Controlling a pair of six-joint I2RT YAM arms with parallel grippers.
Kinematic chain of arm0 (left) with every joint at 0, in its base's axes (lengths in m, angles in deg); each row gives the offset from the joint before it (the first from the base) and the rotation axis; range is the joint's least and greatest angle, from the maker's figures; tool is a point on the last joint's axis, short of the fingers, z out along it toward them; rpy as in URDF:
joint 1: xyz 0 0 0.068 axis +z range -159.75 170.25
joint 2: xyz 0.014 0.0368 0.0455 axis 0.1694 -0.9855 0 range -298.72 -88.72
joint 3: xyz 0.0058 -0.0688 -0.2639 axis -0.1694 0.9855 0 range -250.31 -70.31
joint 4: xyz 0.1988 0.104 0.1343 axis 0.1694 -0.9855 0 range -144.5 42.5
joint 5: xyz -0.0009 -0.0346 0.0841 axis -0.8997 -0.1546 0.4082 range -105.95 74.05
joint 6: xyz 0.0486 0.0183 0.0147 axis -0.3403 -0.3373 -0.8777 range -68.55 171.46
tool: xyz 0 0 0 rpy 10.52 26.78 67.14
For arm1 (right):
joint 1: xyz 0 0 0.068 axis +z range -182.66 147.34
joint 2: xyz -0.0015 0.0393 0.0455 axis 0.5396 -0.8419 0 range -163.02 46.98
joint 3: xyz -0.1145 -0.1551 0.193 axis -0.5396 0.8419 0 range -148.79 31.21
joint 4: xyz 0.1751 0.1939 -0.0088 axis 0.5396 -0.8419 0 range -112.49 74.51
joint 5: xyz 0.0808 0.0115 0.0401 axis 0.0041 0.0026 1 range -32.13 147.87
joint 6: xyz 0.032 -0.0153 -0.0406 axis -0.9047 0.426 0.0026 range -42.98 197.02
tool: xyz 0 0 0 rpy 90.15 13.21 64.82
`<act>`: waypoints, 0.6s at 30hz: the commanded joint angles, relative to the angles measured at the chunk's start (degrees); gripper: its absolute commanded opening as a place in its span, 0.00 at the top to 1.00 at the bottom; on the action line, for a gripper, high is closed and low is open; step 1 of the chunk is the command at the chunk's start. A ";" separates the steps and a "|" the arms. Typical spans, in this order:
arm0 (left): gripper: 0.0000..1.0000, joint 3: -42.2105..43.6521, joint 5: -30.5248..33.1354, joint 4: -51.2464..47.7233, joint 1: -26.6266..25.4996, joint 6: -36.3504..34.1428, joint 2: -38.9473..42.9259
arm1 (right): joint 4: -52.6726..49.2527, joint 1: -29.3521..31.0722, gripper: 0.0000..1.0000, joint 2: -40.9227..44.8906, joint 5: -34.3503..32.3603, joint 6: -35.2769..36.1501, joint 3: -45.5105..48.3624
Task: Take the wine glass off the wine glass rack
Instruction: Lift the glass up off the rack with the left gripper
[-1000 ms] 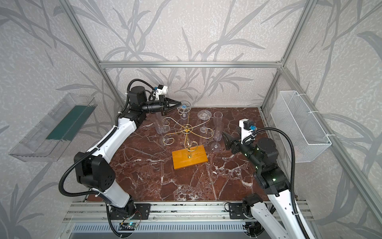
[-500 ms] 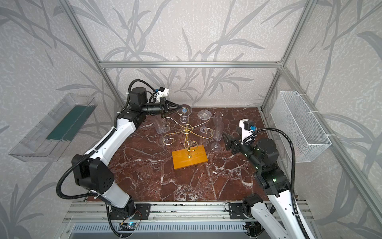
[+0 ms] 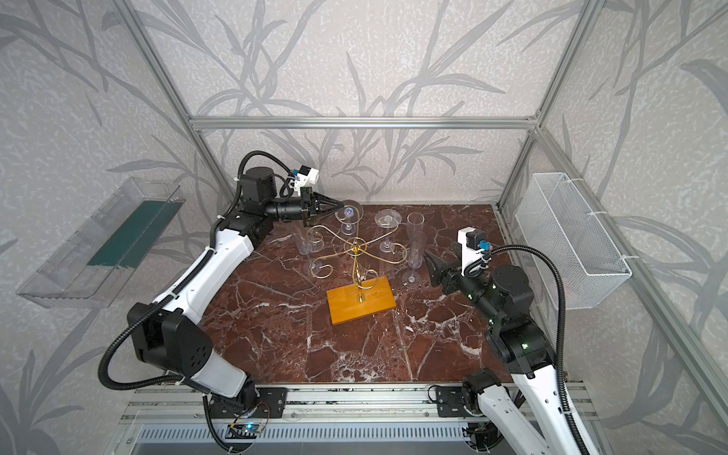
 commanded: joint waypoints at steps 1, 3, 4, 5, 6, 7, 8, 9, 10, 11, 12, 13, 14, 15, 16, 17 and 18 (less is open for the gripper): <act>1.00 0.89 -1.06 0.36 0.64 -0.43 3.16 | 0.13 -0.34 0.20 0.57 -0.15 -0.06 0.05; 1.00 1.08 -1.11 0.36 0.81 -0.35 3.54 | 0.13 -0.34 0.20 0.57 -0.06 -0.16 0.07; 1.00 1.17 -1.07 0.39 0.84 -0.32 3.68 | 0.13 -0.34 0.20 0.66 -0.06 -0.22 0.05; 1.00 1.30 -1.07 0.39 0.90 -0.29 3.91 | 0.07 -0.34 0.20 0.73 -0.06 -0.26 0.08; 1.00 1.37 -1.16 0.39 0.90 -0.24 4.06 | 0.00 -0.34 0.20 0.82 -0.09 -0.24 0.13; 1.00 1.55 -1.30 0.40 0.90 -0.28 4.35 | -0.04 -0.34 0.20 0.98 -0.14 -0.27 0.06; 1.00 1.61 -1.32 0.33 0.95 -0.24 4.49 | -0.07 -0.34 0.20 1.03 -0.15 -0.22 0.05; 1.00 1.87 -1.45 0.35 0.99 -0.20 4.75 | -0.22 -0.34 0.20 1.08 -0.19 -0.23 0.02; 1.00 1.96 -1.54 0.28 1.01 -0.18 4.96 | -0.37 -0.32 0.20 1.17 -0.24 -0.22 -0.10; 1.00 2.25 -1.59 0.32 1.08 -0.15 5.20 | -0.40 -0.34 0.20 1.10 -0.24 -0.17 -0.13; 1.00 2.50 -1.69 0.34 1.08 -0.06 5.43 | -0.50 -0.34 0.20 1.30 -0.24 -0.22 -0.13; 1.00 2.85 -1.64 0.33 1.08 -0.10 5.75 | -0.54 -0.34 0.20 1.35 -0.18 -0.18 -0.13; 1.00 3.19 -1.59 0.31 1.08 -0.09 6.14 | -0.57 -0.34 0.20 1.43 -0.23 -0.22 -0.18; 1.00 3.56 -1.59 0.31 1.16 -0.19 6.45 | -0.67 -0.34 0.20 1.55 -0.24 -0.22 -0.20; 1.00 3.85 -1.51 0.20 1.26 -0.13 6.82 | -0.71 -0.34 0.20 1.64 -0.30 -0.18 -0.21; 1.00 4.10 -1.51 0.15 1.39 -0.19 7.10 | -0.74 -0.34 0.20 1.70 -0.32 -0.20 -0.17; 1.00 4.31 -1.34 0.08 1.50 -0.14 7.39 | -0.77 -0.34 0.20 1.67 -0.32 -0.26 -0.30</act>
